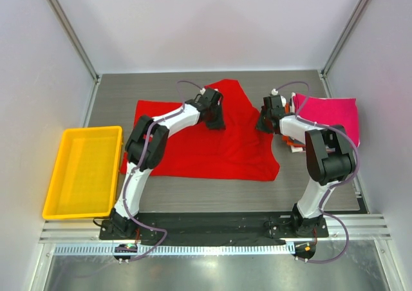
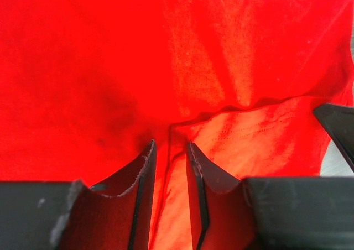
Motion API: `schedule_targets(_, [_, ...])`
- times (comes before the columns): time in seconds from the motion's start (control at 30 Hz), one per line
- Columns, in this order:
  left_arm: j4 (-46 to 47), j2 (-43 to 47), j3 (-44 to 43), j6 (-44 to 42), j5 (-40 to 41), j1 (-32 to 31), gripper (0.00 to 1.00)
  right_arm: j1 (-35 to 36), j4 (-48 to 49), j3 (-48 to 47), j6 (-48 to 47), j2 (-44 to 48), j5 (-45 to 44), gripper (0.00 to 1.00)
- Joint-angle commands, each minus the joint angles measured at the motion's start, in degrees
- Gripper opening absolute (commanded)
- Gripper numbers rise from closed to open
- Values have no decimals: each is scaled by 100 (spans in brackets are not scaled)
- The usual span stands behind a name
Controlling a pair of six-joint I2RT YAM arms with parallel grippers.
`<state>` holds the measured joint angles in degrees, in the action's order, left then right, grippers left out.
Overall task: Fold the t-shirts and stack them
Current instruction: Fold the tshirt
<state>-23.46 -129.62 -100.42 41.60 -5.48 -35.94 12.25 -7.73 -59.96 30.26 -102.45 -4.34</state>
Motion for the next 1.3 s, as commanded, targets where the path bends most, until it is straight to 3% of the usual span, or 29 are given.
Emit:
schedule_targets(0.0, [-53, 16, -215, -12, -42, -97, 29, -21, 193, 2, -38, 366, 21, 25])
schedule_targets(0.33, [-71, -28, -259, -47, -6, -167, 26, -21, 175, -15, -38, 331, 100, 22])
schedule_targets(0.43, [-62, -63, -302, -47, -6, -176, 17, -12, 184, -50, -55, 288, 135, 20])
schedule_targets(0.63, [-158, 15, -434, -38, 3, -176, 0, -12, 70, -156, -73, 199, 100, 7])
schedule_targets(0.77, [-194, 287, -364, -56, 29, -176, 0, -12, 43, -147, -108, 296, 3, 1])
schedule_targets(1.03, [-220, 490, -277, -56, 125, -176, 0, -12, 26, -156, -161, 481, 73, 1])
schedule_targets(1.27, [456, 1131, 715, 322, 406, -176, 0, -12, 192, -270, -249, 525, 319, 1])
